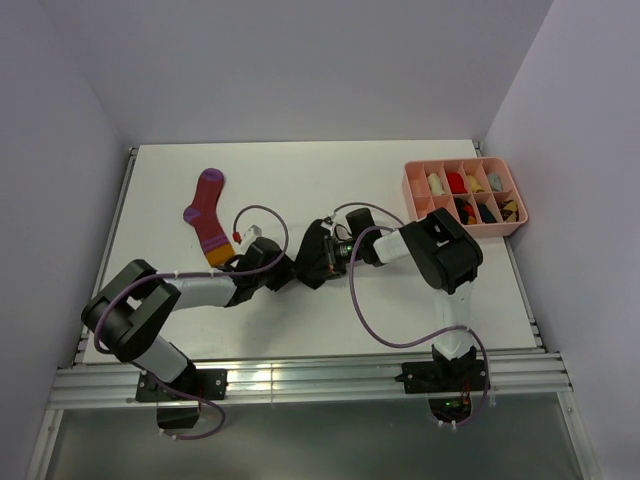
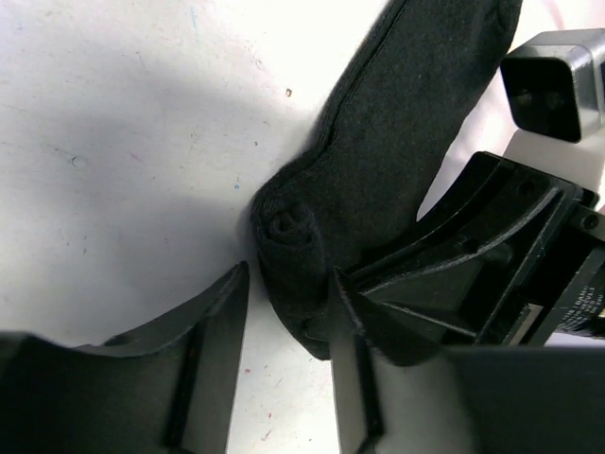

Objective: Roll the socks
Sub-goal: Roll the sock at the center of the board.

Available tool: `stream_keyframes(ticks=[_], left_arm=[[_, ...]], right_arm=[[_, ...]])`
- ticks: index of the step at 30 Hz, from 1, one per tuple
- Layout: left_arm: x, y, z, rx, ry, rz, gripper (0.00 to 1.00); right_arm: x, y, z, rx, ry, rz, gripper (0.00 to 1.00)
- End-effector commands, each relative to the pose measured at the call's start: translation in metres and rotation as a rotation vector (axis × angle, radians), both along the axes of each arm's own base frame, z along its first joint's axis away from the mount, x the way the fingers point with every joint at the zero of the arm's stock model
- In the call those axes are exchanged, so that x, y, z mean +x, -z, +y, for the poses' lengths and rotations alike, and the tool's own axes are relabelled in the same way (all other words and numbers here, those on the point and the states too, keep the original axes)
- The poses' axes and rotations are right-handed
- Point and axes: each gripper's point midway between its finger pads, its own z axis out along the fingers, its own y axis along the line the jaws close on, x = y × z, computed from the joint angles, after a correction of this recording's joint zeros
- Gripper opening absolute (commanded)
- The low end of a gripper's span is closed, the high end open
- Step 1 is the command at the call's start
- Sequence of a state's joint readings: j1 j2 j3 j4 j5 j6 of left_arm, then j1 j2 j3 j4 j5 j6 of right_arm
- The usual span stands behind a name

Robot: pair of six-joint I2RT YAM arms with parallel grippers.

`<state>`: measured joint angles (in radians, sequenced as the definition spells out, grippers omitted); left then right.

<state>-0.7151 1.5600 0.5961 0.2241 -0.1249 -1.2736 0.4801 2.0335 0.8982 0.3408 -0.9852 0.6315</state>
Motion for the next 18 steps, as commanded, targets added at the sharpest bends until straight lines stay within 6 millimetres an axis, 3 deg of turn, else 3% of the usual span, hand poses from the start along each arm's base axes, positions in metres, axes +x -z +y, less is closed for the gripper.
stream_keyframes(ticks=[1, 6, 9, 10, 12, 14, 16, 18], left_arm=[[-0.010, 0.017, 0.003, 0.044, 0.025, 0.047, 0.43], [-0.010, 0.024, 0.001, 0.066, 0.035, 0.065, 0.31], [-0.007, 0.026, 0.000, 0.096, 0.042, 0.071, 0.16], [-0.007, 0.028, 0.001, 0.111, 0.044, 0.079, 0.08], [-0.002, 0.025, 0.000, 0.129, 0.052, 0.074, 0.03], [-0.003, 0.028, 0.003, 0.166, 0.061, 0.085, 0.00], [-0.001, 0.025, 0.004, 0.186, 0.061, 0.086, 0.00], [0.004, 0.019, 0.002, 0.200, 0.071, 0.072, 0.00]], right_arm=[[0.010, 0.007, -0.003, -0.026, 0.028, 0.008, 0.00], [0.012, 0.009, -0.005, -0.043, 0.026, 0.003, 0.01], [0.016, 0.004, -0.009, -0.084, 0.026, -0.056, 0.07], [0.017, 0.002, -0.010, -0.091, 0.029, -0.075, 0.13], [0.022, -0.010, -0.013, -0.110, 0.036, -0.159, 0.20], [0.023, -0.016, -0.017, -0.139, 0.029, -0.248, 0.30], [0.026, -0.030, -0.023, -0.184, 0.052, -0.344, 0.36], [0.022, -0.031, -0.028, -0.225, 0.054, -0.426, 0.38]])
